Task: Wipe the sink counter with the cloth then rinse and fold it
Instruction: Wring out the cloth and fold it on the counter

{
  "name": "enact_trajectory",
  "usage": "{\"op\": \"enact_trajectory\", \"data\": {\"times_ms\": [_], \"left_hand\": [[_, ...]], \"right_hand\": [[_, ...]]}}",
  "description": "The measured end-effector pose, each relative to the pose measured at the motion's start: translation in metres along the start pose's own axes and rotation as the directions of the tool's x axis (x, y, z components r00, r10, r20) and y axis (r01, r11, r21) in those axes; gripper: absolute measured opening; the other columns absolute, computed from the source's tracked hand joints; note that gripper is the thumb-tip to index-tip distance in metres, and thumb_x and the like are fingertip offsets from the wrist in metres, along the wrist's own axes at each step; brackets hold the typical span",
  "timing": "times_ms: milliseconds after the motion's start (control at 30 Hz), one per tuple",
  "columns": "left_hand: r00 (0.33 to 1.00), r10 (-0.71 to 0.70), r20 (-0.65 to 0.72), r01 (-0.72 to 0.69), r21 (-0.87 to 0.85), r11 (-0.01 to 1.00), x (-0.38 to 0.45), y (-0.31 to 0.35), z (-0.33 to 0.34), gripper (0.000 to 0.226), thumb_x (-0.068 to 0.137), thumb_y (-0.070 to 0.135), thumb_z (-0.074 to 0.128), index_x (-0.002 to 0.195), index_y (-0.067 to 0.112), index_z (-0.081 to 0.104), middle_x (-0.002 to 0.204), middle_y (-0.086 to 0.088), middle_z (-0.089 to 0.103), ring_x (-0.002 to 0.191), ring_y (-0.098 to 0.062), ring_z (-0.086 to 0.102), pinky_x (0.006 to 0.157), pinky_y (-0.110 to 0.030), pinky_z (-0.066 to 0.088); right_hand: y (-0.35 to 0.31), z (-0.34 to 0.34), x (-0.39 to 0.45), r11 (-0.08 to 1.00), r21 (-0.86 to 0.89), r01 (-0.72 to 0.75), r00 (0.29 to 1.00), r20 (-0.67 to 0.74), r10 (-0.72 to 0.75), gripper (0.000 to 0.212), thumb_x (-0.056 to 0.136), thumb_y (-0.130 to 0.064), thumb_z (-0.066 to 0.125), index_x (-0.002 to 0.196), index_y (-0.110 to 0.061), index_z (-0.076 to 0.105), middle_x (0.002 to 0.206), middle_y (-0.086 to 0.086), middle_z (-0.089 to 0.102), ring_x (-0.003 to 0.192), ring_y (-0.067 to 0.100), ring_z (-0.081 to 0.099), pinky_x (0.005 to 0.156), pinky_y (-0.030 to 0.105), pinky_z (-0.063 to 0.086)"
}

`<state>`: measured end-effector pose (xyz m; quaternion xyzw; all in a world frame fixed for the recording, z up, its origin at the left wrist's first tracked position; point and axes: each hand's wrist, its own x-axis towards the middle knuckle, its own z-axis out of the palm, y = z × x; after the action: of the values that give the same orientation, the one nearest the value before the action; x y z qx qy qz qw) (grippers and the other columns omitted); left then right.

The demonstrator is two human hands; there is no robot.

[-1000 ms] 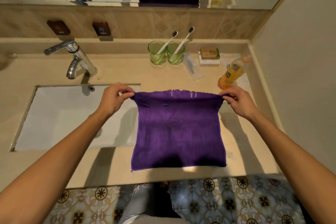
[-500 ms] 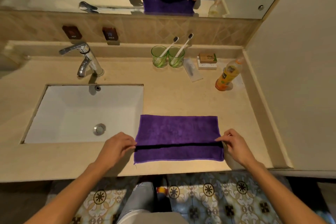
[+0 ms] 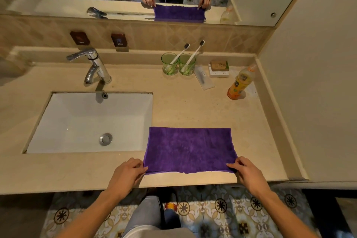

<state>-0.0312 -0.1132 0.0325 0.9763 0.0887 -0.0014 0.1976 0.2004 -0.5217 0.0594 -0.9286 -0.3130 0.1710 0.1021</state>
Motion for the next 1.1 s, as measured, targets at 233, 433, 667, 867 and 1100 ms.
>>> {"op": "enact_trajectory", "data": {"times_ms": [233,433,667,867,1100], "left_hand": [[0.903,-0.356,0.243,0.414,-0.259,0.873,0.01,0.02,-0.015,0.04,0.103,0.045,0.049,0.087,0.021,0.076,0.096,0.008,0.067,0.085,-0.007,0.062,0.078,-0.027,0.052],[0.722,-0.626,0.293,0.689,-0.38,0.617,0.029,0.035,-0.014,0.027,0.099,0.042,0.06,0.085,0.018,0.062,0.087,0.002,0.068,0.078,-0.01,0.061,0.068,-0.026,0.046],[0.591,-0.741,0.32,0.803,-0.316,0.505,0.029,0.05,-0.006,0.027,0.094,0.046,0.066,0.102,0.021,0.061,0.104,0.0,0.062,0.093,-0.017,0.064,0.083,-0.035,0.055],[0.609,-0.758,0.231,0.785,-0.312,0.536,0.029,0.055,0.005,0.034,0.085,0.044,0.078,0.095,0.014,0.064,0.103,-0.004,0.055,0.081,-0.017,0.061,0.069,-0.034,0.06],[0.611,-0.731,0.304,0.792,-0.214,0.572,0.03,0.055,0.002,0.034,0.101,0.046,0.053,0.117,0.016,0.057,0.126,-0.001,0.047,0.096,-0.012,0.051,0.083,-0.027,0.05]], "right_hand": [[-0.012,-0.022,0.025,0.993,-0.052,-0.107,0.983,0.146,0.113,0.037,0.089,-0.01,0.058,0.111,-0.033,0.076,0.112,-0.006,0.065,0.105,0.016,0.061,0.083,0.026,0.048],[-0.085,-0.044,0.104,0.989,0.138,-0.052,0.988,0.149,0.032,0.029,0.092,-0.002,0.055,0.094,-0.023,0.075,0.102,-0.005,0.067,0.099,0.015,0.063,0.086,0.026,0.046],[-0.214,-0.031,0.212,0.959,0.154,0.237,0.928,0.258,-0.271,0.019,0.097,-0.023,0.061,0.112,-0.015,0.071,0.109,0.007,0.067,0.093,0.02,0.061,0.082,0.032,0.049],[-0.272,-0.003,0.261,0.945,-0.042,0.326,0.86,0.429,-0.277,0.043,0.094,-0.028,0.068,0.135,-0.015,0.06,0.126,0.013,0.056,0.113,0.03,0.057,0.094,0.044,0.052],[-0.287,0.008,0.274,0.891,-0.14,0.433,0.791,0.532,-0.301,0.016,0.092,-0.016,0.07,0.107,-0.011,0.072,0.116,0.011,0.058,0.107,0.03,0.059,0.085,0.041,0.053]]}}
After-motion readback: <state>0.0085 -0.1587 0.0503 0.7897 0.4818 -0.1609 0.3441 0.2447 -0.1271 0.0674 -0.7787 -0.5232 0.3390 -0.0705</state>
